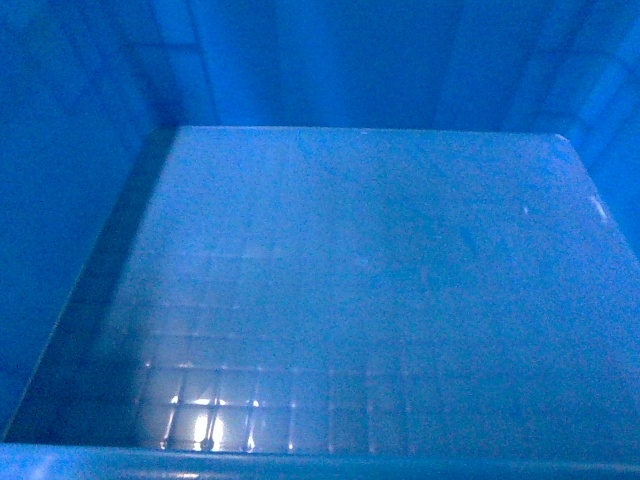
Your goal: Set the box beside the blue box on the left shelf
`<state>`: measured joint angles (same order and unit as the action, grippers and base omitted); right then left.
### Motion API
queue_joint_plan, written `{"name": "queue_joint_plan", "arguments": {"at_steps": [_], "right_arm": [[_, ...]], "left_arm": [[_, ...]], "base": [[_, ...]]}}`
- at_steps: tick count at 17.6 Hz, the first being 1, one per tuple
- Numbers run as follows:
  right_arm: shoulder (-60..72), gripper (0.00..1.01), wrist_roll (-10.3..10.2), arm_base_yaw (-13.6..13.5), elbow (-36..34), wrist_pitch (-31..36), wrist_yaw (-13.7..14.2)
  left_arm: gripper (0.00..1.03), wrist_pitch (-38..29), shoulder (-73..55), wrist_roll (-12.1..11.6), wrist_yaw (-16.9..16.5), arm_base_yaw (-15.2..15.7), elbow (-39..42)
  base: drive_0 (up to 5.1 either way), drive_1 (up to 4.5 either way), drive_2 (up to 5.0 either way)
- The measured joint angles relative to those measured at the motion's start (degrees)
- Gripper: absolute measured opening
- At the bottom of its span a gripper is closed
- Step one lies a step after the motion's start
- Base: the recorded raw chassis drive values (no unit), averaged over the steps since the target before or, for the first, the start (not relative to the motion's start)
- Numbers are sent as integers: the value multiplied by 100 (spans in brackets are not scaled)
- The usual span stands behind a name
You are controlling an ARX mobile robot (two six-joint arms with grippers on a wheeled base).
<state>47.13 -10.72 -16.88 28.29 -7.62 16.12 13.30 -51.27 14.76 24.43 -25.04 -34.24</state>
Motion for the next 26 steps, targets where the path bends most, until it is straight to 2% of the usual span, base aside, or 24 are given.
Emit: {"name": "queue_joint_plan", "arguments": {"at_steps": [26], "right_arm": [[-4, 9, 2, 0, 0, 9, -2]], "left_arm": [[8, -2, 4, 0, 2, 0, 0]], "base": [[-497, 240, 240]]}}
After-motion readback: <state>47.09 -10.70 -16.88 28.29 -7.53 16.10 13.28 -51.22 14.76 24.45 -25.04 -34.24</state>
